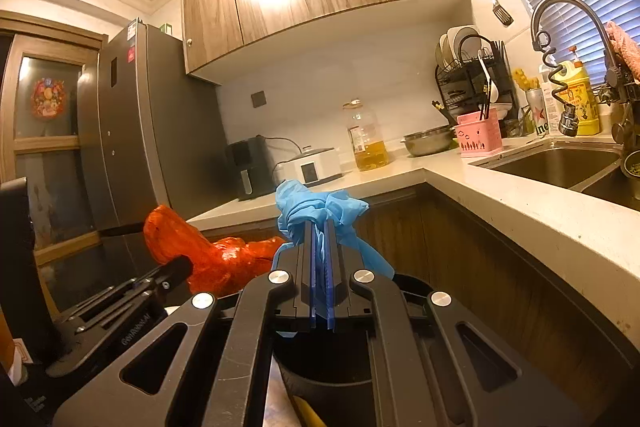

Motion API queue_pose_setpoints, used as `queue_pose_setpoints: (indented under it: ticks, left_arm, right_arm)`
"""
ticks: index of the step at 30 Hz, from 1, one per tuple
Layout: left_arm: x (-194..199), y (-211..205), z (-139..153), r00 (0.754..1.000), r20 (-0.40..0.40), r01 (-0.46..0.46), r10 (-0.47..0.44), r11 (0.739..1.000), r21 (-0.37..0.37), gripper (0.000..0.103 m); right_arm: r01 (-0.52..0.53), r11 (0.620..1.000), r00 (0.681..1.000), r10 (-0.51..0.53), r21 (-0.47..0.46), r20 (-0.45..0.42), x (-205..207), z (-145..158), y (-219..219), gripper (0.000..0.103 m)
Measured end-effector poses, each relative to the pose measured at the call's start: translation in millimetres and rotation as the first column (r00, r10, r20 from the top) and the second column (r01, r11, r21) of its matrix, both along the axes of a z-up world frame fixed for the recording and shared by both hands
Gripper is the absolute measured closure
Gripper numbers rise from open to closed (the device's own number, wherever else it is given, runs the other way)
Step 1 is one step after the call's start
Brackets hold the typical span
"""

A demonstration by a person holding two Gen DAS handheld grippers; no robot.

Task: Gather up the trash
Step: 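Carry the red and light blue bags with both tools over the bin, then open both tools to drop the red and light blue bags into the bin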

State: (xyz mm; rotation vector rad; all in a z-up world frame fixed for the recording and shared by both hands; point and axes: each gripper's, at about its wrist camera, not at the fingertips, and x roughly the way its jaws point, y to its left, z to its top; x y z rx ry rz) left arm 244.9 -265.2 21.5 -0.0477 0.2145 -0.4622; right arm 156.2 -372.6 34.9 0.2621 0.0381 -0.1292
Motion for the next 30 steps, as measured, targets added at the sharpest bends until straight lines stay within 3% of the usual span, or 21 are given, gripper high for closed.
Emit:
queue_pose_setpoints:
  ticks: [27, 30]
  left_arm:
    - [45.4, -38.8, -26.8, 0.995, -0.050, 0.089, -0.088, 0.996, 0.016, 0.101]
    - [51.5, -40.9, -29.8, 0.994, -0.060, 0.094, -0.093, 0.995, 0.025, 0.096]
  right_arm:
    - [-0.012, 0.999, 0.999, 0.014, 0.039, -0.048, 45.2, -15.0, -24.2, 0.096]
    - [-0.008, 0.999, 0.999, 0.010, 0.042, -0.051, 49.4, -17.4, -26.6, 0.084]
